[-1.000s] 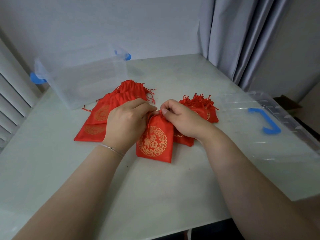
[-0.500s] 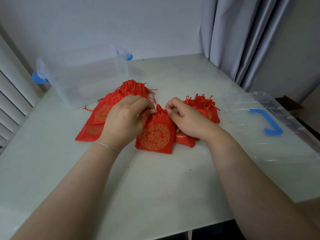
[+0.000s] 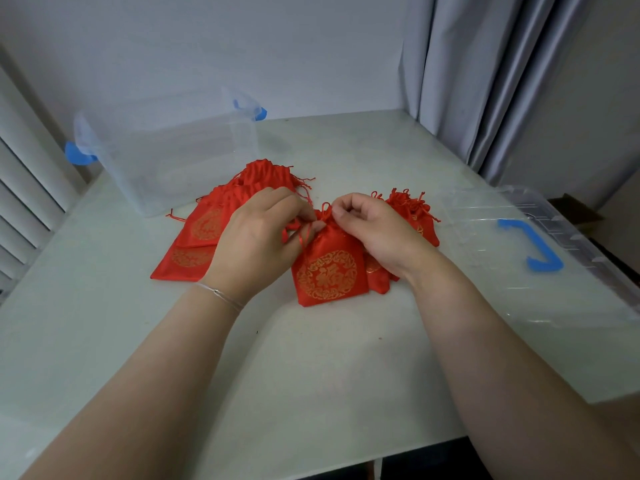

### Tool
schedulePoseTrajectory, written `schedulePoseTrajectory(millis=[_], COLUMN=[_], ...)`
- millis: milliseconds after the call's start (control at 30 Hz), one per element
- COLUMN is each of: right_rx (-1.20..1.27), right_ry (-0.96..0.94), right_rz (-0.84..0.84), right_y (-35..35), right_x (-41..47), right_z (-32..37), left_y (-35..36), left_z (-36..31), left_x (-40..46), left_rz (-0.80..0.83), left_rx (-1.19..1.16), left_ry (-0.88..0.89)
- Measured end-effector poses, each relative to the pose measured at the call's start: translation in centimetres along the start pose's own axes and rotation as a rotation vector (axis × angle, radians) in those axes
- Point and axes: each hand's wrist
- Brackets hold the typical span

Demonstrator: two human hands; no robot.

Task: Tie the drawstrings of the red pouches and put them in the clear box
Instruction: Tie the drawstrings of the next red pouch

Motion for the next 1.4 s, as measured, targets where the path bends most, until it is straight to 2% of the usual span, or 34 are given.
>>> schedulePoseTrajectory(millis=[100,333,433,533,700,900,1033,1133,1300,1400], right_rx=[-0.068,0.062,0.109,0.086,-0.008,-0.235,-0.448,-0.474,-0.434,-0.474], right_ry=[-0.021,-0.013,-0.033,0.017,0.019,0.030,-0.067,-0.120,-0.180,-0.224], right_rz=[-0.036,-0.013,-0.086,-0.124,-0.072,-0.059,-0.069,-0.058,-0.013,-0.019], right_y=[0.0,0.3,0.3,0.1,0.3,0.1,0.7,1.3,2.3,2.5], right_x=[0.1,0.0,0.0,-0.1,0.1,0.0,-0.1,-0.3,-0.4,-0.3], right_z=[0.1,0.2,0.3,0.3,-0.1,0.3,0.2,0.1,-0.2,-0.4], left_y=[0.0,0.2,0.4,0.6,1.1,0.8,1.2,1.6,1.8,1.5], left_z=[0.0,0.0,0.0,-0.2,-0.4,-0.7,-0.4,0.3,0.5,0.3], left_x=[0.0,0.0,0.0,0.0,0.1,0.3,0.5,0.3,0.1,0.2], left_rz=[-0.006,0.000,-0.019,-0.044,-0.002,0.086,0.121,0.145,0.237,0.218], left_rx=[-0.025,-0.006,0.009,-0.009,-0.131,-0.584,-0.850,-0.883,-0.771,-0.784], left_ry=[-0.018,0.021,0.029,0.036,0.047,-0.283,-0.689,-0.902,-0.960,-0.974])
Point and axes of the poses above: each hand's wrist, its own x-axis towards the middle knuckle, its own y-axis out of the palm, z = x × y, and after that the axes turned 7 degrees about z, right-handed
